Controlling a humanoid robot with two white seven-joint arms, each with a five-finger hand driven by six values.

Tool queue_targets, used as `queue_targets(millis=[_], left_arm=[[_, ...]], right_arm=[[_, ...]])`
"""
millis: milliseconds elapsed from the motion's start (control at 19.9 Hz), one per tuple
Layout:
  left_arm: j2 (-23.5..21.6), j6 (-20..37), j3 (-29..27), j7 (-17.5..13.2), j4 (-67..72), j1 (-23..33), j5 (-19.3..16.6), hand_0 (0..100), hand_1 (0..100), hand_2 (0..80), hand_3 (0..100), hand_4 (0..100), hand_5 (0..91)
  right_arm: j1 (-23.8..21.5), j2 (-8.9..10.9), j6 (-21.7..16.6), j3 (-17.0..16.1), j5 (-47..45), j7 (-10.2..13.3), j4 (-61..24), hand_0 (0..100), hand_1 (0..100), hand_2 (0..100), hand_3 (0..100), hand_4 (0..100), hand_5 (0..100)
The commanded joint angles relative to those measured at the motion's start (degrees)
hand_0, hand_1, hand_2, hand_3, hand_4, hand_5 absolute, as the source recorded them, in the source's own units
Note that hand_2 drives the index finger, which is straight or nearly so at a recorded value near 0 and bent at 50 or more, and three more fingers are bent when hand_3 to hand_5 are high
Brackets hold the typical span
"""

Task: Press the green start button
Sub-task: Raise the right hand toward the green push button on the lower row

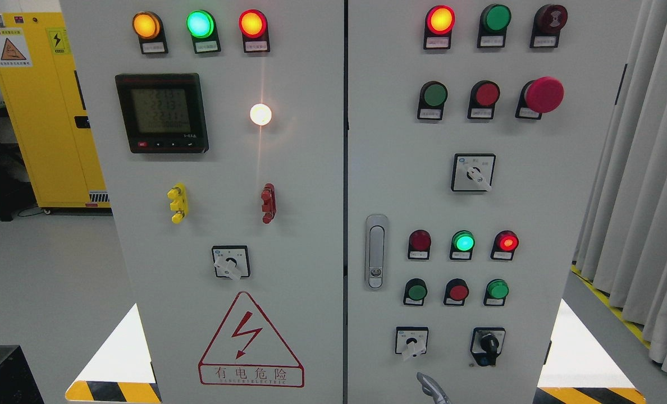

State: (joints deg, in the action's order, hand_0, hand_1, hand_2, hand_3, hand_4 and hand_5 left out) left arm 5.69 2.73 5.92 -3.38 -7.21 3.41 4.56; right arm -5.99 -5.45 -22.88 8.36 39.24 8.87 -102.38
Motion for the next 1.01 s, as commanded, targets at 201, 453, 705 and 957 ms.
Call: queue_targets(millis=[201,453,705,957], left_arm=[[0.02,-0.01,-0.03,-0.05,0.0,0.02,0.01,12,56,0.0,0,0,0.0],[-0.07,-0.01,-0.03,-0.05,0.0,0.02,0.01,12,56,0.0,0,0,0.0],[-0.07,-0.01,0.06,-0.05,0.0,0.02,0.01,12,56,0.0,0,0,0.0],[0.02,-0.01,0.06,-0.05,0.0,0.02,0.01,12,56,0.0,0,0,0.0]], right_arm=[[5.89,-1.4,0.73,-8.36,24.91,0.63,-3.61,48,89,0,91,100,100],[9.32,-1.14,3.36,-8.1,28.61,0.1,-3.35,56,93,0,93,100,100],[13.37,-0.96,4.16,-8.18,28.7,-0.25,-0.81,69,95,0,91,100,100],[15.57,-0.79,5.13,-7.75,28.7,-0.25,1.39,72,95,0,90,100,100]])
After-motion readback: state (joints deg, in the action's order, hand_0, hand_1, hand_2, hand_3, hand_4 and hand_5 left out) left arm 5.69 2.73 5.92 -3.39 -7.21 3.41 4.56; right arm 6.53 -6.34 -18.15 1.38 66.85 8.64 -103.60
